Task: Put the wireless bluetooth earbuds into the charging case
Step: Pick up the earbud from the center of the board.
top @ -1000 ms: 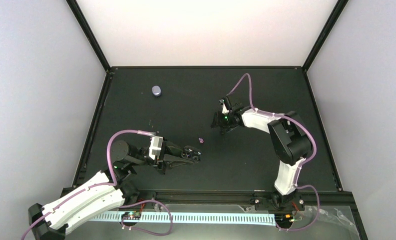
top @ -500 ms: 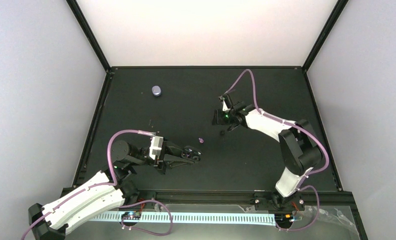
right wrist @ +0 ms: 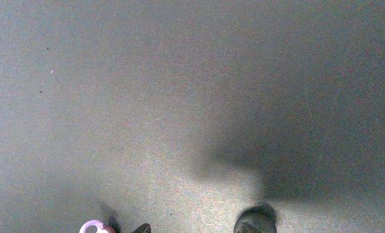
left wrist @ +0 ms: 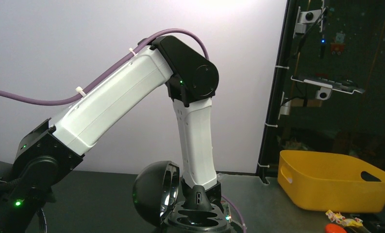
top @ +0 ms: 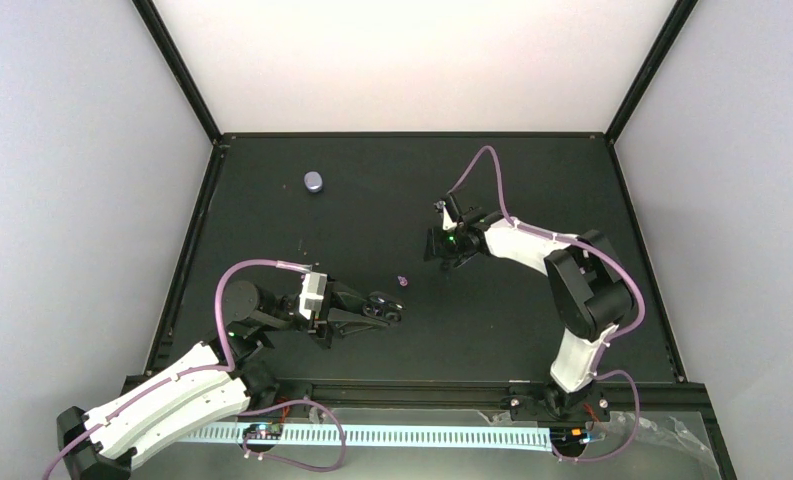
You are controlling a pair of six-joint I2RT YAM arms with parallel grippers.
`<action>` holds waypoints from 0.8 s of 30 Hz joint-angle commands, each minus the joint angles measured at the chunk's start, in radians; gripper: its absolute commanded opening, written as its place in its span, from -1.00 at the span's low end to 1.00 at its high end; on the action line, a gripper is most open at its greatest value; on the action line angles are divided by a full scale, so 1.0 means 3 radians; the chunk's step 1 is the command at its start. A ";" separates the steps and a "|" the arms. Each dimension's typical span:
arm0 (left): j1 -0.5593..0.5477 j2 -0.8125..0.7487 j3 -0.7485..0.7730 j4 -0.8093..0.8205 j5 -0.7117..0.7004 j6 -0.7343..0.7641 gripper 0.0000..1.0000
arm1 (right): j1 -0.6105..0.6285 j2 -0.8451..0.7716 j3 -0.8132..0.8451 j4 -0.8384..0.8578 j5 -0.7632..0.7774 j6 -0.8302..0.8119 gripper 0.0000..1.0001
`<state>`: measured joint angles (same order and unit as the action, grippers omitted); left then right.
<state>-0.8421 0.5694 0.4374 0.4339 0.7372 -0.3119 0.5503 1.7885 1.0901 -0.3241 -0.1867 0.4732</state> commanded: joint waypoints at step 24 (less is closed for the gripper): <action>-0.0021 -0.0021 0.0143 -0.0012 -0.0036 0.0071 -0.97 | 0.0018 0.0021 -0.0099 -0.0157 0.0548 -0.0024 -0.17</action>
<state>-0.8421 0.5694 0.4374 0.4335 0.7368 -0.3077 0.5556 1.8111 1.0870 -0.3290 -0.1074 0.4732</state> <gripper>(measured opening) 0.223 0.421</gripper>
